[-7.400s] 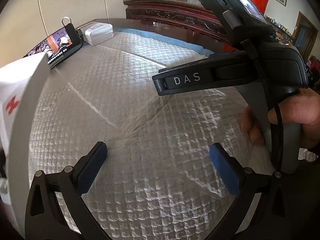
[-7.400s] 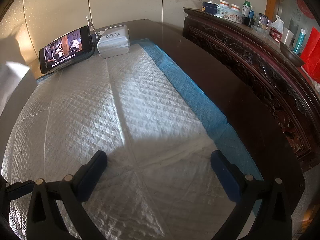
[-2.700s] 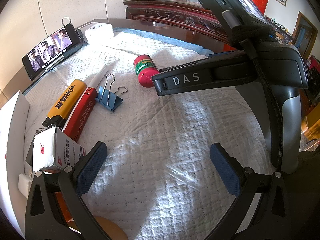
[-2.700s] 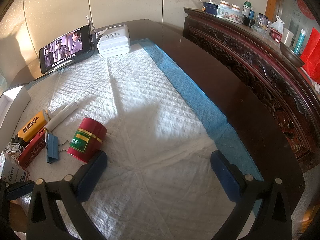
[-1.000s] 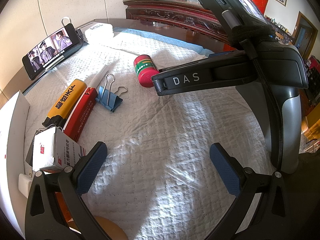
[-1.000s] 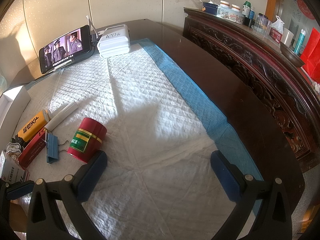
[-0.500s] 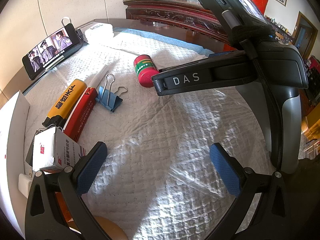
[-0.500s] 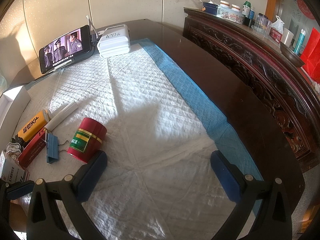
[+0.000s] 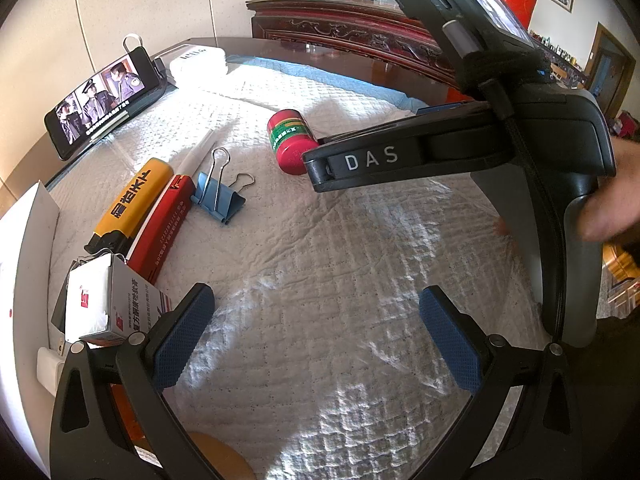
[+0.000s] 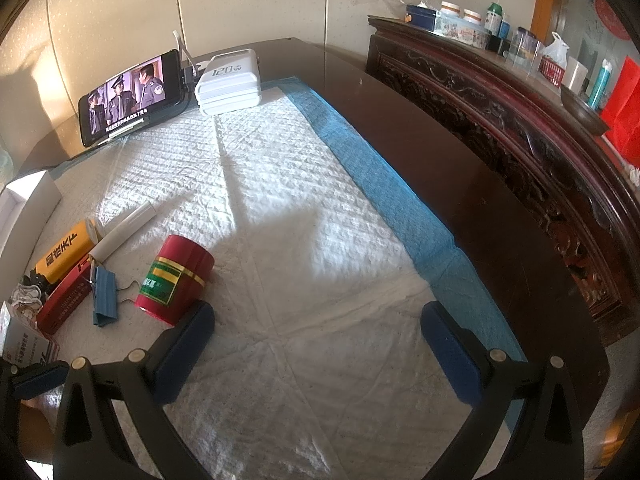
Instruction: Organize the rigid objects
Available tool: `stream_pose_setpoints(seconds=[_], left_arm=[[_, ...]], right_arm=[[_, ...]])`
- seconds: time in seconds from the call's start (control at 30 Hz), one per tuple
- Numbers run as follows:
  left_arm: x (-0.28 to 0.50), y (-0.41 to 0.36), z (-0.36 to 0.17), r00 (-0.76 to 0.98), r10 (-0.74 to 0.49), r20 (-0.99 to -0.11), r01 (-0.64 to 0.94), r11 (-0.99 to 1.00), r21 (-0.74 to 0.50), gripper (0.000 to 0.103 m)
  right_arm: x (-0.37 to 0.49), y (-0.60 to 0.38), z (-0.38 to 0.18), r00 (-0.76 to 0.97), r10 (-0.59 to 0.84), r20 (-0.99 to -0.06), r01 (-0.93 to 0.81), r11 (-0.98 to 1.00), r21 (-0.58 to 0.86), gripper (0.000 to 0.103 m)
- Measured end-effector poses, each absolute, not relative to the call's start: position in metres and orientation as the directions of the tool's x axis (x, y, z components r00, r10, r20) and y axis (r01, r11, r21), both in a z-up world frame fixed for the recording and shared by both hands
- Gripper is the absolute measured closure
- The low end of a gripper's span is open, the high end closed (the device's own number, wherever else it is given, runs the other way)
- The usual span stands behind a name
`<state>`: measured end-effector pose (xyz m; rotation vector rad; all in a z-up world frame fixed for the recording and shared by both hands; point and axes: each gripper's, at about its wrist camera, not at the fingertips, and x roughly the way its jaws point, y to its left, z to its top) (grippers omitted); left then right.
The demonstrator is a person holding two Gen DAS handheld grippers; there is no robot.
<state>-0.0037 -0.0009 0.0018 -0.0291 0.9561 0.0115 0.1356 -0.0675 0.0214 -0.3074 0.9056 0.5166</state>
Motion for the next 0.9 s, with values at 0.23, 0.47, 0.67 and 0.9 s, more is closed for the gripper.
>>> stream_pose_setpoints(seconds=[0.23,0.47,0.67,0.9], left_arm=[[-0.004,-0.001,0.002,0.577,-0.003,-0.817,-0.023,1.0,-0.02,0.0],[-0.005,-0.005,0.002,0.571,0.026,-0.821,-0.064,0.998,-0.013,0.0],[-0.006,-0.004,0.003,0.55,0.024,-0.835,-0.071,0.997,-0.018,0.0],[-0.033,-0.011,0.034,0.647,-0.062,-0.76,0.007,0.997,-0.076,0.001]], right_arm=[[0.135,-0.067,0.021,0.501,0.293,-0.814,-0.547,0.836,-0.036,0.0],[0.135,-0.067,0.021,0.491,0.289,-0.822,-0.547,0.836,-0.033,0.0],[0.135,-0.067,0.021,0.485,0.289,-0.825,-0.547,0.836,-0.029,0.0],[0.135,-0.08,0.029,0.448,0.328,-0.831,-0.583,0.812,0.006,0.0]])
